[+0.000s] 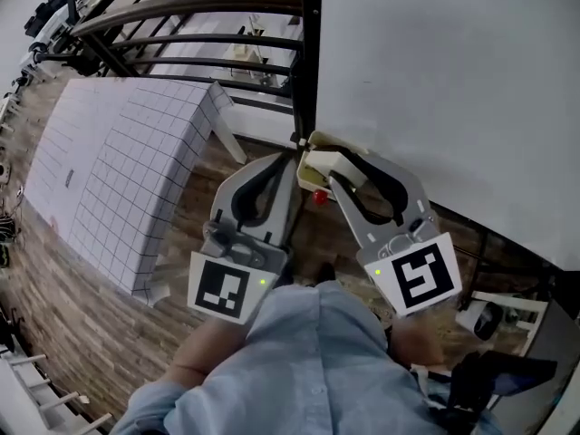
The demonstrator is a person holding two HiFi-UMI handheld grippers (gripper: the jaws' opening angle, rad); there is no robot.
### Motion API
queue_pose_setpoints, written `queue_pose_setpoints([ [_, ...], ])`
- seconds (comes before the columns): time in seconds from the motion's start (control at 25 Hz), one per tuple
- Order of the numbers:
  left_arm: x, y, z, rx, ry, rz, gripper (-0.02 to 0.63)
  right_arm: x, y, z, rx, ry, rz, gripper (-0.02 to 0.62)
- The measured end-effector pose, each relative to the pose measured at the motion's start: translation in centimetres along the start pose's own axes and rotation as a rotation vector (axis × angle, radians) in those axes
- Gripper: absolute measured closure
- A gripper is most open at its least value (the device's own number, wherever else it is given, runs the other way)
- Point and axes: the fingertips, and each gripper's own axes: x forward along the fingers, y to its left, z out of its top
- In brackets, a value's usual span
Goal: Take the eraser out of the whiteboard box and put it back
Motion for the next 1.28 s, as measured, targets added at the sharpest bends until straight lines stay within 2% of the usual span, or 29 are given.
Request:
queue_pose_setpoints([
  [0.12, -0.3, -0.8, 0.6, 0.027, 0.002, 0.001, 0.607, -0.8, 0.1, 0.6, -0.017, -0.016, 0.010, 0.466],
  [0.4, -0.6, -1.9, 1.5, 0.014, -0.036, 0.010, 0.607, -1.8, -0.1, 0.7, -0.030, -0.031, 0.022, 0.466],
  [0.76, 0.3, -2.0, 1.0, 0.016, -0.027, 0.009, 0.607, -1.6, -0.9, 0.2, -0.029, -0.025, 0.024, 0.466],
  [1.28, 1.4, -0.8, -0.9, -0.024, 0.005, -0.008, 0.607, 0.7, -0.6, -3.2, -0.013, 0.077, 0.044, 0.466],
])
